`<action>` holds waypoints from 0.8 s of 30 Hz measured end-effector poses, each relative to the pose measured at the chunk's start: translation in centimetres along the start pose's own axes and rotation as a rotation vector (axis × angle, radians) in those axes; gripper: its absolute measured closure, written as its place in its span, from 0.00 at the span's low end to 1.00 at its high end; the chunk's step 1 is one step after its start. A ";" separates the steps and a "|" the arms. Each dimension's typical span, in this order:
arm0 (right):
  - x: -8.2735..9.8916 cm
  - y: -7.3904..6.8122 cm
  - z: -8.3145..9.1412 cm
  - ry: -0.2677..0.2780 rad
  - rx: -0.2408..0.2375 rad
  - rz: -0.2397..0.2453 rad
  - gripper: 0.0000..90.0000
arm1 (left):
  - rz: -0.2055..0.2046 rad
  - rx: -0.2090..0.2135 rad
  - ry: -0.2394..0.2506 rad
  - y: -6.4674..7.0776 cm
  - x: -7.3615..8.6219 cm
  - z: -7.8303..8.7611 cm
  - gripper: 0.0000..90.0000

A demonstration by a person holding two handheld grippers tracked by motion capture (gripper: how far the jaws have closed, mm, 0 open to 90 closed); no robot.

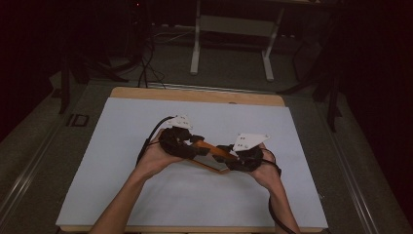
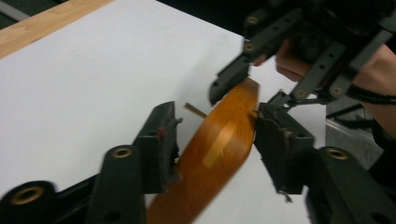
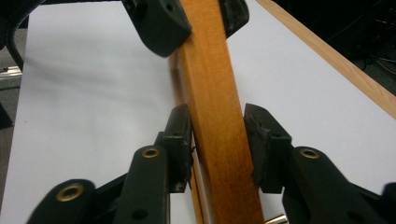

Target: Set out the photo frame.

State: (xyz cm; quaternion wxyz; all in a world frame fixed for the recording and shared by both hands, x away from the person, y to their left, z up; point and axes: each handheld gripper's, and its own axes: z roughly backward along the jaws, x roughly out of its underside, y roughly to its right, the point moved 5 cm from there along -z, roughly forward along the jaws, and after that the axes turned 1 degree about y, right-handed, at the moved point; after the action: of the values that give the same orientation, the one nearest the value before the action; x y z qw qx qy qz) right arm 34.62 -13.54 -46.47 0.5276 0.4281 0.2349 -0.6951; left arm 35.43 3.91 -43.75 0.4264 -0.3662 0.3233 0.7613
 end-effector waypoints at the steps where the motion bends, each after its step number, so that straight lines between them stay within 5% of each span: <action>1: 0.0 0.0 0.1 -0.001 0.002 -0.001 0.72 | 0.007 -0.005 0.008 -0.2 0.1 0.1 0.50; 12: 0.6 0.4 0.9 0.002 0.026 -0.019 0.76 | 0.071 -0.018 0.094 -1.8 1.1 1.0 0.36; 24: 1.1 0.6 1.5 0.006 0.022 -0.034 0.77 | 0.117 -0.049 0.100 -2.7 2.1 0.6 0.32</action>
State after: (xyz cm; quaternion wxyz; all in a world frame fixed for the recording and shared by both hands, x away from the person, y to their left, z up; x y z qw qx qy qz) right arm 34.57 -15.51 -46.48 0.5104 0.4321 0.2361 -0.7050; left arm 36.87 6.46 -45.69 0.3554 -0.3946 0.3461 0.7734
